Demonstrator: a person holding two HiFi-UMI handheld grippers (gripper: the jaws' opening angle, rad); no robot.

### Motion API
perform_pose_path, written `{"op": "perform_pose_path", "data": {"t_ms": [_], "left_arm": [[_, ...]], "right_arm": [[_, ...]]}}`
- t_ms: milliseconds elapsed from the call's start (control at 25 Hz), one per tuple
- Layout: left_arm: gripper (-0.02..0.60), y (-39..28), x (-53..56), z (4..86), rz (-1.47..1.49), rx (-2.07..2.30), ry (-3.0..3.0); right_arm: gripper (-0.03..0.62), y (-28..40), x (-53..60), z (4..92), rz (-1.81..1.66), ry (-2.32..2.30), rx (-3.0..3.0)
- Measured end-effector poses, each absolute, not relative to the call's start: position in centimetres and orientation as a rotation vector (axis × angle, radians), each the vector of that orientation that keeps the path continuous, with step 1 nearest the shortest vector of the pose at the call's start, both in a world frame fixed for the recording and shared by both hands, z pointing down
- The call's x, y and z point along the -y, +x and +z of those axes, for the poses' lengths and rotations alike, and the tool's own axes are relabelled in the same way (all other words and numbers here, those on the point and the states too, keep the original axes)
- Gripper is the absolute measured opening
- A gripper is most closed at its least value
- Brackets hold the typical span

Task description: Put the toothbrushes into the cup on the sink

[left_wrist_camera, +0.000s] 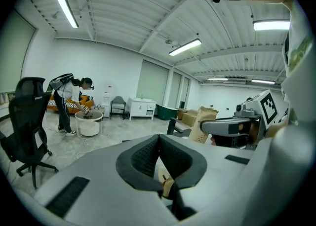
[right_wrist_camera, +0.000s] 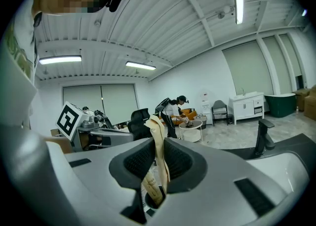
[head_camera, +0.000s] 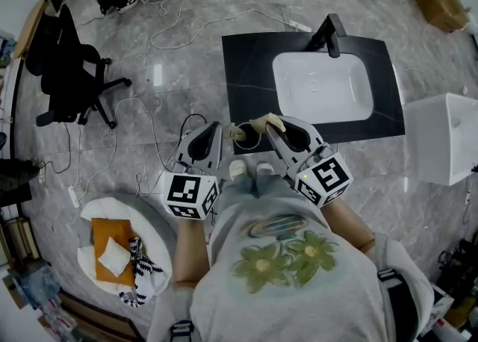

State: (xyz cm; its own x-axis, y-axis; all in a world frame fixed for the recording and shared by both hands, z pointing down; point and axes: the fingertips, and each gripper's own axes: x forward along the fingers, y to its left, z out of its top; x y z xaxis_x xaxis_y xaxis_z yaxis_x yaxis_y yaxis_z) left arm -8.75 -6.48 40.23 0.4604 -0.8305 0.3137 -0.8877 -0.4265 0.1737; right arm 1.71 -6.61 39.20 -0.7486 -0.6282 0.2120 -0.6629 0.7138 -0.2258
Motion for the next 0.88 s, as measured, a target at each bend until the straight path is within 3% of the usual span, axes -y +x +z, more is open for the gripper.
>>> {"op": "perform_pose_path", "data": {"t_ms": [880], "left_arm": [[0.018, -9.1, 7.2, 41.1, 0.246, 1.471, 2.378]], "right_arm": [[0.076, 0.7, 6.9, 41.3, 0.483, 0.985, 2.774]]}}
